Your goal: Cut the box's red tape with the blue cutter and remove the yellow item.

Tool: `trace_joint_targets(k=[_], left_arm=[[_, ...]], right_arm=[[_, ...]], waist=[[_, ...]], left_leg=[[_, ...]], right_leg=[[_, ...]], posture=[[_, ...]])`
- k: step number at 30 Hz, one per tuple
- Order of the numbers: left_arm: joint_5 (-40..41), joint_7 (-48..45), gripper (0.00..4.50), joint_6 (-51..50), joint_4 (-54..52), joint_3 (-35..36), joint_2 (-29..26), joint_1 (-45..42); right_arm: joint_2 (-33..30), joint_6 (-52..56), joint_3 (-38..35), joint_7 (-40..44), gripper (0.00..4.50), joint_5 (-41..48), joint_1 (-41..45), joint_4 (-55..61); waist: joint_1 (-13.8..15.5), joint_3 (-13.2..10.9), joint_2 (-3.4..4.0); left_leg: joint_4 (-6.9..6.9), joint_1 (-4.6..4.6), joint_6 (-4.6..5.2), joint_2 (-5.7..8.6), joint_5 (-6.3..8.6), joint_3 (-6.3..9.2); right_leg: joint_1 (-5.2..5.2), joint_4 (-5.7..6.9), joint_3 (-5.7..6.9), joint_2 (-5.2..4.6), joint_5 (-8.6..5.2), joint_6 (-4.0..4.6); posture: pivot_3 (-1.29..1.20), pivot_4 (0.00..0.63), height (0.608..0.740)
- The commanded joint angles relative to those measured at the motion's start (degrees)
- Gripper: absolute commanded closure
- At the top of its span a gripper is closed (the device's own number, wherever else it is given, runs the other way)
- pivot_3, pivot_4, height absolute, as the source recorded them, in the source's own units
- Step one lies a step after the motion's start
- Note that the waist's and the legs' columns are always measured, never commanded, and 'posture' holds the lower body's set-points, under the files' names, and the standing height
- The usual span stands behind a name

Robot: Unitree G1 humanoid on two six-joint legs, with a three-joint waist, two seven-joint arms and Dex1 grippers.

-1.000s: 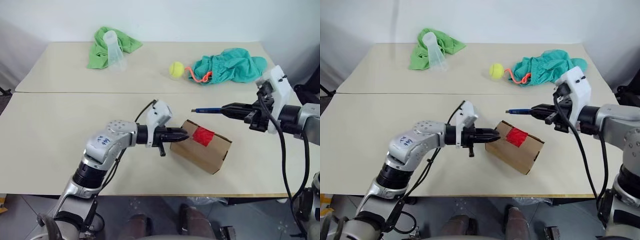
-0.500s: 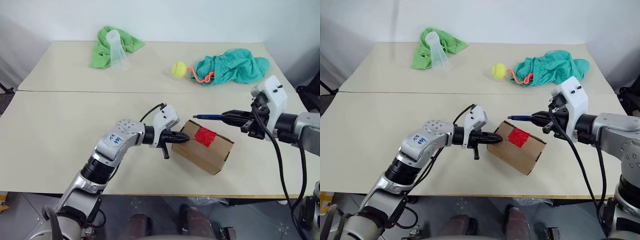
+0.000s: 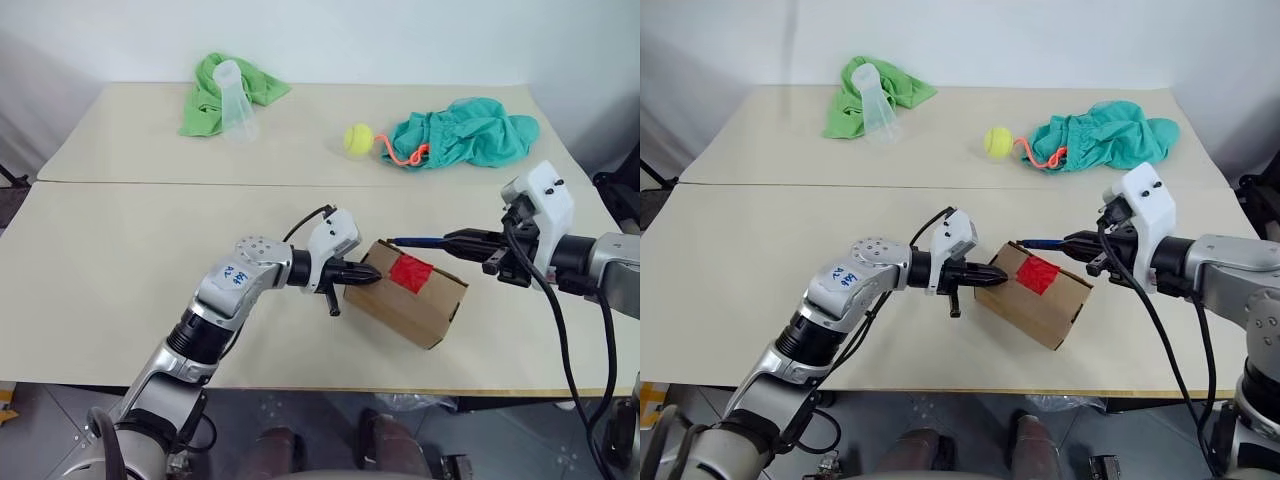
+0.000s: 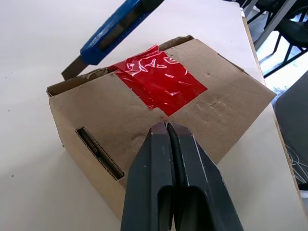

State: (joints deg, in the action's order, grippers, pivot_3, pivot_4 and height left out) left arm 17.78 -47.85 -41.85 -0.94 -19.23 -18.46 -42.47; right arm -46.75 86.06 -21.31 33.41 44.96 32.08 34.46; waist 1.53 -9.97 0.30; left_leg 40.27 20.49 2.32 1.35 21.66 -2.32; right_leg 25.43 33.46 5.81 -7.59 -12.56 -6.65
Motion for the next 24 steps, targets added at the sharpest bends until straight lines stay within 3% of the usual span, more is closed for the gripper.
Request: trace_joint_targets(k=[1, 24], left_arm=[[-1.1, -0.1, 4.45, 0.4, 1.0, -0.4, 0.4, -0.7], [-1.4, -0.4, 4.45, 0.8, 1.6, -0.6, 0.8, -0.9]], right_arm=[[-1.6, -1.3, -2.3, -0.4, 4.35, 1.0, 0.2, 1.9], [-4.2, -3.8, -2.5, -0.5, 4.35, 2.1, -5.2, 0.7]], waist=[[0.0, 0.0, 0.0], [0.0, 0.0, -0.01]], left_leg=[[0.0, 0.0, 0.0, 0.0, 0.0, 0.0], [0.01, 0.0, 0.02, 0.0, -0.01, 0.0]], right_leg=[[0.0, 0.0, 0.0, 0.0, 0.0, 0.0], [-0.02, 0.0, 0.0, -0.01, 0.02, -0.01]], posture=[[0.0, 0.15, 0.74], [0.0, 0.15, 0.74]])
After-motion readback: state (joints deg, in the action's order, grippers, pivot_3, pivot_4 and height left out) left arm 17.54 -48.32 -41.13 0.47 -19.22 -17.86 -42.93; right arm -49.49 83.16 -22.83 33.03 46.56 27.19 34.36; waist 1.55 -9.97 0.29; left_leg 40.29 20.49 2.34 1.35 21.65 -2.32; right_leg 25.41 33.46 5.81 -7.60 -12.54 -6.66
